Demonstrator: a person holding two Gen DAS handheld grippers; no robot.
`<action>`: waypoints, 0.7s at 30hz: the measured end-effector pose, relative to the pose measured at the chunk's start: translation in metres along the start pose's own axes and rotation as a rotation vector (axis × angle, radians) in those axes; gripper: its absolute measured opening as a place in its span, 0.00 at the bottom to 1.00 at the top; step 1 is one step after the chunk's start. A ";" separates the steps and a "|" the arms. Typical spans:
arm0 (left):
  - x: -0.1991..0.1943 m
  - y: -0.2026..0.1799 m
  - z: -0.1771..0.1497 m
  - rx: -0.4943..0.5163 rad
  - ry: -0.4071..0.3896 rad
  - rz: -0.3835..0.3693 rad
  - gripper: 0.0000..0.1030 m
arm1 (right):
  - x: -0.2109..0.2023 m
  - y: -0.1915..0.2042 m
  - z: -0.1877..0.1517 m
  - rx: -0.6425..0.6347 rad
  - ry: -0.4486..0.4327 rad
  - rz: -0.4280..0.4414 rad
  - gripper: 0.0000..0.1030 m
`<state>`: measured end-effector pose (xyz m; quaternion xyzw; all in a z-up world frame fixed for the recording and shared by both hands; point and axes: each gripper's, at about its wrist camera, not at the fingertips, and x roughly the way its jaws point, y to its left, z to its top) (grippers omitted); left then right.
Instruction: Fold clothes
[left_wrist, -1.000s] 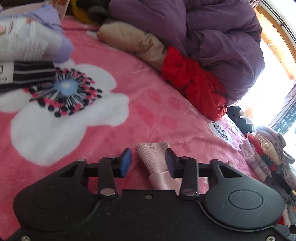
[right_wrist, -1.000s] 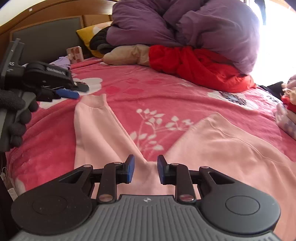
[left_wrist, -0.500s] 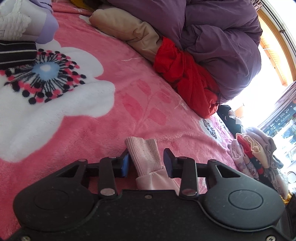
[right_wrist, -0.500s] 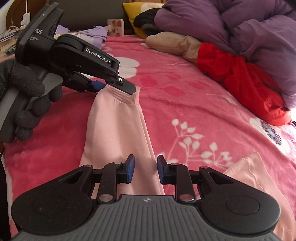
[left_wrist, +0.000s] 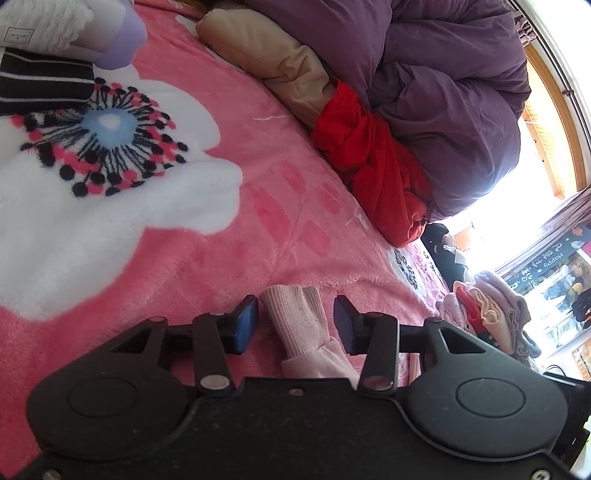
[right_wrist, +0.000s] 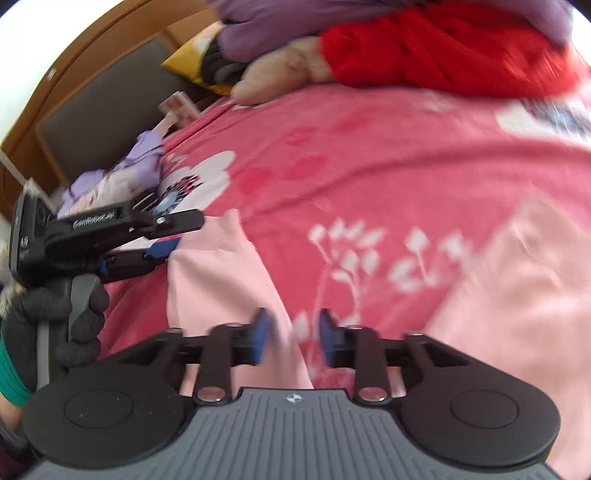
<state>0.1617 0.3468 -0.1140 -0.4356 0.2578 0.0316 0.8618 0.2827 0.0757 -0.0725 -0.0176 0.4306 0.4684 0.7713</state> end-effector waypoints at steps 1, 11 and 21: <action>0.000 0.000 0.000 0.000 0.002 0.000 0.42 | 0.003 0.002 0.004 -0.008 0.001 0.004 0.35; 0.000 0.003 0.001 0.014 0.010 -0.012 0.42 | 0.047 -0.005 0.029 0.074 0.054 0.055 0.05; 0.002 0.002 0.002 0.013 0.006 -0.006 0.42 | 0.044 -0.010 0.033 0.109 0.003 0.110 0.44</action>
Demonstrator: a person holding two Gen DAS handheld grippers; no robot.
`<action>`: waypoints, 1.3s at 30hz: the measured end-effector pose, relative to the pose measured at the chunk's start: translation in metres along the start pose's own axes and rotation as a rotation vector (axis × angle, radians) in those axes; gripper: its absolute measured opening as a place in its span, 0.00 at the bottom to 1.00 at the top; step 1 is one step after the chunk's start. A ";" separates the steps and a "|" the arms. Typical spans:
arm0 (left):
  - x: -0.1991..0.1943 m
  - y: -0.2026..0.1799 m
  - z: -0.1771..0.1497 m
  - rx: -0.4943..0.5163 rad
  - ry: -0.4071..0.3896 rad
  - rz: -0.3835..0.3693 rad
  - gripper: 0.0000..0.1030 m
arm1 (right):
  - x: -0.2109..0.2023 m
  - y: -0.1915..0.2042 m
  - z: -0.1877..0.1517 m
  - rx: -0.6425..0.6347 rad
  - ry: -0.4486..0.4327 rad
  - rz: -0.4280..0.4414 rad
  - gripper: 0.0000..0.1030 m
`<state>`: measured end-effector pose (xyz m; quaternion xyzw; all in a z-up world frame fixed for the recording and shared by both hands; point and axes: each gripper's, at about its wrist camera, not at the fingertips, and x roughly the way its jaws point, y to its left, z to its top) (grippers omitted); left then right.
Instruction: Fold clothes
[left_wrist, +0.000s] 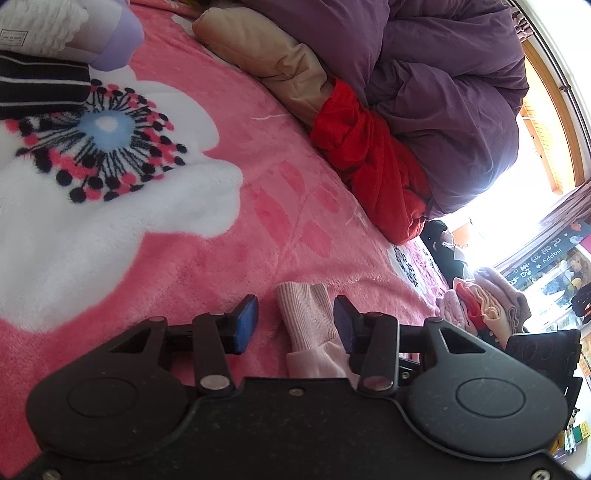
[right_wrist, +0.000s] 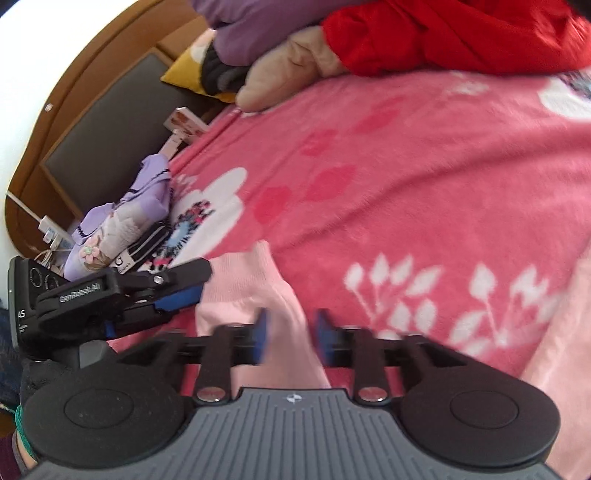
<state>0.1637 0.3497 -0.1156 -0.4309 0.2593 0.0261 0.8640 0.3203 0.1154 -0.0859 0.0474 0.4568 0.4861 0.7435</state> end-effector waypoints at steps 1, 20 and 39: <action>0.000 0.000 0.000 -0.002 0.000 0.001 0.42 | 0.002 0.004 0.002 -0.023 0.001 0.000 0.46; -0.004 -0.011 -0.002 0.147 -0.074 0.124 0.31 | 0.018 -0.008 0.017 0.037 0.017 -0.014 0.16; 0.001 -0.051 -0.026 0.532 -0.067 0.135 0.26 | -0.020 0.019 0.020 -0.227 -0.057 -0.183 0.24</action>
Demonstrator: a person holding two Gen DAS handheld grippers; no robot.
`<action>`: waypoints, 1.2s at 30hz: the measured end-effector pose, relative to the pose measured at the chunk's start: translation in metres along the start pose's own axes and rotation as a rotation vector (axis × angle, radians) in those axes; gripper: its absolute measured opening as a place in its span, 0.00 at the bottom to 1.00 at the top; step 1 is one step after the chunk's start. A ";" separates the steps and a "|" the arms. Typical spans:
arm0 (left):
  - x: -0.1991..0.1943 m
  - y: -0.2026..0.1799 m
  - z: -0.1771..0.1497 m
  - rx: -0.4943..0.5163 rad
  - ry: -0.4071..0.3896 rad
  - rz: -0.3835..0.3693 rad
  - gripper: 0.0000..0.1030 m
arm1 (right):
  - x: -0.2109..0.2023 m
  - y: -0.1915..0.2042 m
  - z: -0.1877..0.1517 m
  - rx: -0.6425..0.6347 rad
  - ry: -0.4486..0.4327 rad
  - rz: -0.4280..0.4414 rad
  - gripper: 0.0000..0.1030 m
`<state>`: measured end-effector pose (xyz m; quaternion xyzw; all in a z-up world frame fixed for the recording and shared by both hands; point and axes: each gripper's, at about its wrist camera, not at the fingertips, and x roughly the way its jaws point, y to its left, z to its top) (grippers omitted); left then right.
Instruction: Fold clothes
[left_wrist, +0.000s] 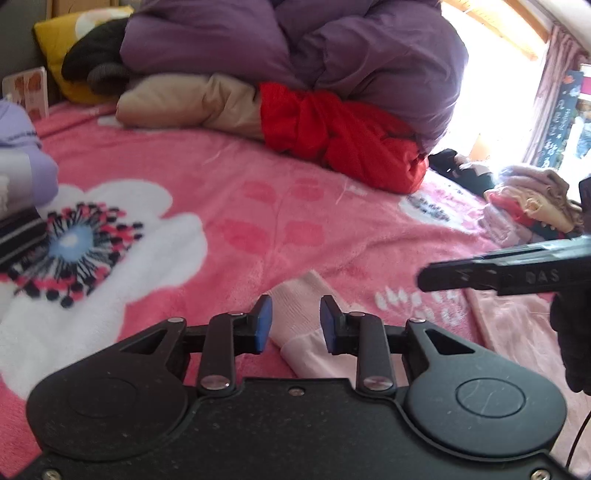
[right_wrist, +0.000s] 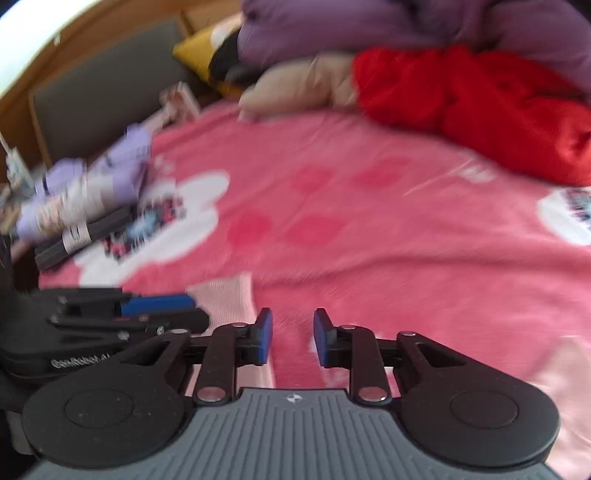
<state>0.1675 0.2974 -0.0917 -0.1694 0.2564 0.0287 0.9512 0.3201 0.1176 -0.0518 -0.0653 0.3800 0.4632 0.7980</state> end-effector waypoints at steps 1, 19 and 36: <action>-0.002 -0.001 0.001 0.000 -0.011 -0.015 0.26 | -0.013 -0.001 -0.003 -0.007 -0.019 -0.011 0.24; 0.047 -0.074 -0.023 0.263 0.186 -0.071 0.26 | -0.093 0.080 -0.176 -0.056 -0.113 -0.256 0.23; -0.004 0.043 -0.013 -0.522 0.026 -0.030 0.52 | -0.081 0.159 -0.207 -0.395 -0.127 -0.403 0.27</action>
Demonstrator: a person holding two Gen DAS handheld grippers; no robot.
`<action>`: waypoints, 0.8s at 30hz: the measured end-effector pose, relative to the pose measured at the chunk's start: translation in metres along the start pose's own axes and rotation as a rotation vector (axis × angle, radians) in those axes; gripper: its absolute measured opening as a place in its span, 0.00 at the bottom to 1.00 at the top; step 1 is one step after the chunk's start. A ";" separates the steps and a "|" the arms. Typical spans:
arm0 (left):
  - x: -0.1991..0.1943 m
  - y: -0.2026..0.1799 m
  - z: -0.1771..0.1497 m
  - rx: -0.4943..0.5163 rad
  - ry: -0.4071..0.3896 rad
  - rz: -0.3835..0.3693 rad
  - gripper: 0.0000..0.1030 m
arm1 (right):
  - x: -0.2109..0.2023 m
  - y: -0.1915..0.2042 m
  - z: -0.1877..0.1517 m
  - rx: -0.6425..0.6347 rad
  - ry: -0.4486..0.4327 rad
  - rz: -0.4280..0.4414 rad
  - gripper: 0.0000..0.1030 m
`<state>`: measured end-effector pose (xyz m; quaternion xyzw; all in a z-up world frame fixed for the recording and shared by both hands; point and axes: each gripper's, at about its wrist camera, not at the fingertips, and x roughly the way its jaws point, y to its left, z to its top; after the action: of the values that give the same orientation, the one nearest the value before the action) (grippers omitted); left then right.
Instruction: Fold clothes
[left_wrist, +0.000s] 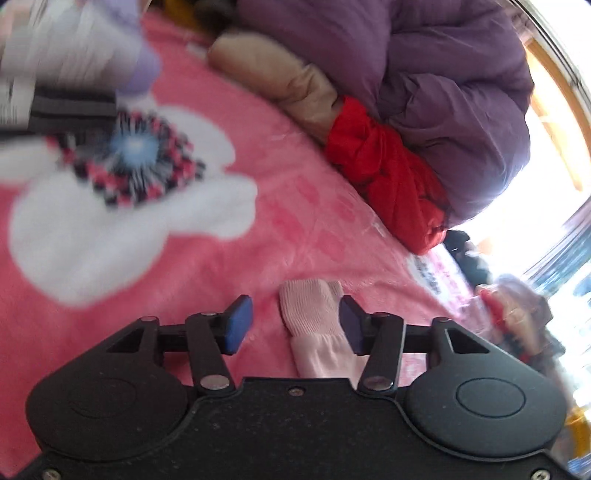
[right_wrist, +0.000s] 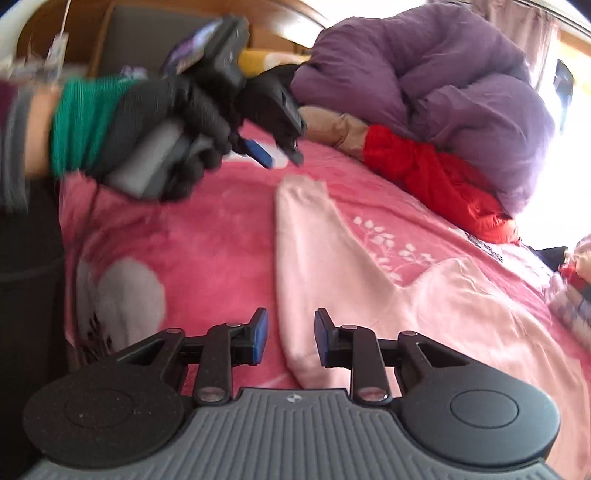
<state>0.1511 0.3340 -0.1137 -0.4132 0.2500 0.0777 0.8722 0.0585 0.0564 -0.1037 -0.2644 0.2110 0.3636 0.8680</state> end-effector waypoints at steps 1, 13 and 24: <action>0.003 0.000 -0.001 -0.013 0.006 -0.004 0.52 | 0.003 0.001 -0.001 0.001 0.009 -0.001 0.27; 0.017 -0.005 -0.001 0.070 -0.042 0.159 0.02 | 0.013 0.002 0.000 0.087 0.072 0.045 0.25; -0.009 -0.109 -0.072 0.396 0.020 -0.119 0.35 | -0.076 -0.083 -0.032 0.473 -0.003 0.053 0.27</action>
<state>0.1540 0.2093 -0.0736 -0.2483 0.2442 -0.0287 0.9369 0.0655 -0.0523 -0.0607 -0.0474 0.2958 0.3273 0.8962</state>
